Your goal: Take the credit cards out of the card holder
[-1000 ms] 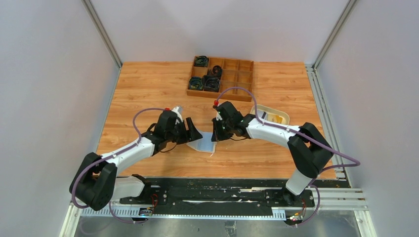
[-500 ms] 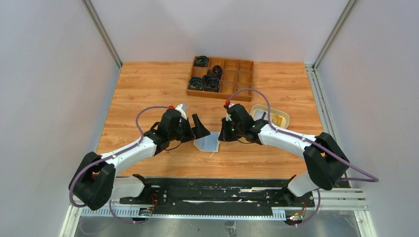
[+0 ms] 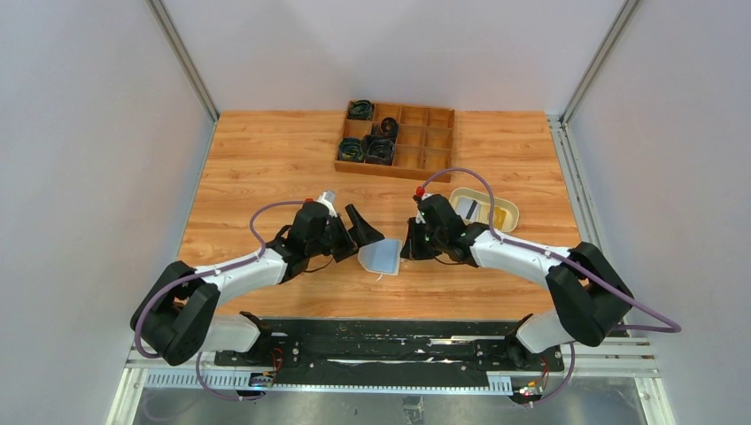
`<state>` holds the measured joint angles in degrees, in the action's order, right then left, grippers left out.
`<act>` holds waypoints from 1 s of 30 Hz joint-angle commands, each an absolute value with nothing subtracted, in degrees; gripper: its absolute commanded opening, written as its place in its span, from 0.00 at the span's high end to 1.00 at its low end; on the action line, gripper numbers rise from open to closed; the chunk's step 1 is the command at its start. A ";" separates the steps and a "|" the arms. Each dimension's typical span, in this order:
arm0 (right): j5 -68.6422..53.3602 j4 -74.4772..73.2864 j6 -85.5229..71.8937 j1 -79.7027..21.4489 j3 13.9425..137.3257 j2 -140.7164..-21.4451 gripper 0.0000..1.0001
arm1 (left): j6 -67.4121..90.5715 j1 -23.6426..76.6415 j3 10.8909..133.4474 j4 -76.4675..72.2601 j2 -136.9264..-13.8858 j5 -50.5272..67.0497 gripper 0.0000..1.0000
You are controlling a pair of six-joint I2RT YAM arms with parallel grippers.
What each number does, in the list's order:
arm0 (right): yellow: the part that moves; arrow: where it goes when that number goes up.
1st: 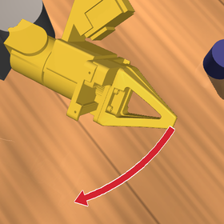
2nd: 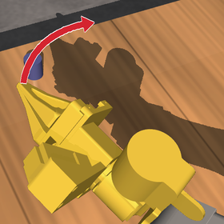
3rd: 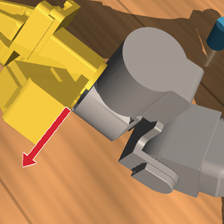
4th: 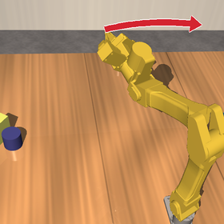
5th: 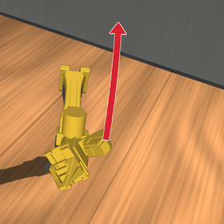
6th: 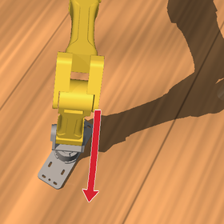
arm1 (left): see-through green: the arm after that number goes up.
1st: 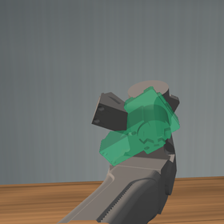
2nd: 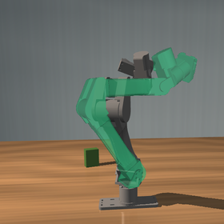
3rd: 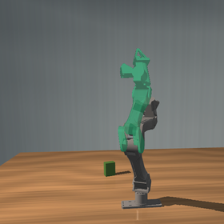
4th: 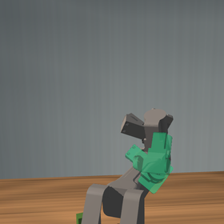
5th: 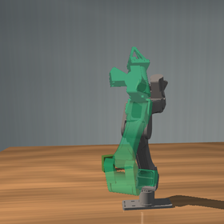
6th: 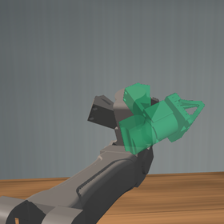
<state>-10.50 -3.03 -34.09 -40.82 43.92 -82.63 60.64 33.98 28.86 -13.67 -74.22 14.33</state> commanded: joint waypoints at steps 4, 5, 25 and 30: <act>-11.75 -0.53 -35.12 -39.58 41.22 -80.89 1.00 | 64.24 34.81 30.09 -17.40 -72.85 13.93 0.02; -11.90 -0.48 -35.14 -39.48 40.96 -80.78 1.00 | 64.31 34.87 30.13 -17.35 -72.70 13.89 0.02; -12.59 1.68 -34.35 -36.45 36.59 -75.44 1.00 | 68.35 42.01 31.93 -21.36 -85.93 12.03 0.02; -13.19 2.39 -33.93 -36.31 37.18 -76.10 1.00 | 70.64 42.01 30.01 -22.82 -88.16 10.57 0.02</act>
